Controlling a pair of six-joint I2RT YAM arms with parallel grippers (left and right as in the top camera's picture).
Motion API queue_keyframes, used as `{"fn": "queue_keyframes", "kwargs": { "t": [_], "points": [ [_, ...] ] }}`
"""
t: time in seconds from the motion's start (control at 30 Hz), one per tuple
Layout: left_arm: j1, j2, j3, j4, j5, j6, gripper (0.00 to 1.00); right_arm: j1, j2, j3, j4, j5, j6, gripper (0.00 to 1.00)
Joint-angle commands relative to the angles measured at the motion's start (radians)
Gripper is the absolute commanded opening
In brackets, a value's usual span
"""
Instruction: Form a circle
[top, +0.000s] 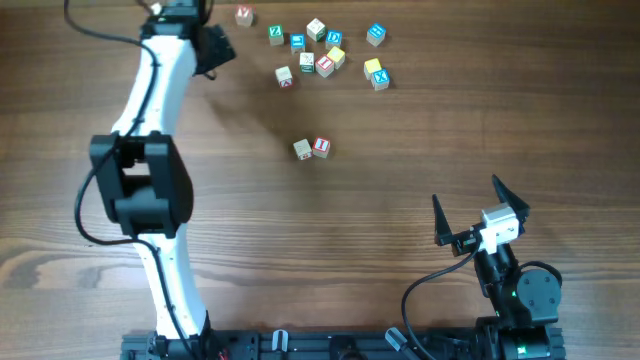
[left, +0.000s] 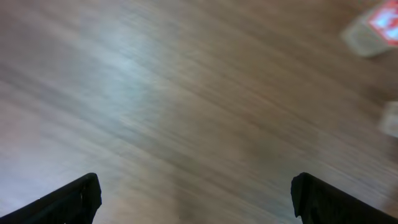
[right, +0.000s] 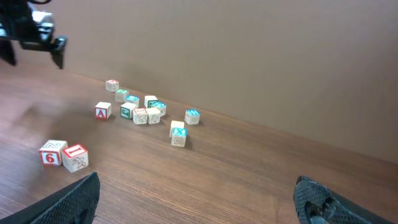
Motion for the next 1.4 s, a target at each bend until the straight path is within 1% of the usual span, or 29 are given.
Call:
{"fn": "queue_keyframes", "kwargs": {
  "t": [0.0,1.07,1.1,1.17,1.2,1.27,1.33,1.37],
  "points": [
    [0.035,-0.002,0.02,-0.018,0.024,-0.033,1.0,-0.001,-0.002,-0.002,0.002,-0.001,-0.003,1.0],
    [0.045,-0.002,0.02,-0.018,0.024,-0.033,1.0,0.0,-0.002,-0.002,0.003,-0.001,-0.004,1.0],
    [0.045,-0.002,0.02,-0.018,0.024,-0.033,1.0,-0.001,-0.002,-0.002,0.005,0.025,-0.038,1.0],
    [0.045,-0.002,0.02,-0.018,0.024,-0.033,1.0,0.0,-0.002,-0.002,0.027,0.102,-0.194,1.0],
    [0.045,-0.002,0.02,-0.018,0.024,-0.033,1.0,0.0,-0.002,-0.002,0.029,0.067,-0.238,1.0],
    [0.045,-0.002,0.02,-0.018,0.024,-0.033,1.0,0.0,-0.002,-0.002,-0.009,0.068,-0.182,1.0],
    [0.045,-0.002,0.02,-0.018,0.024,-0.033,1.0,0.0,0.008,-0.002,-0.005,0.059,-0.092,1.0],
    [0.045,-0.002,0.02,-0.018,0.024,-0.033,1.0,0.0,0.011,-0.002,-0.005,0.059,-0.071,1.0]
  ]
}}
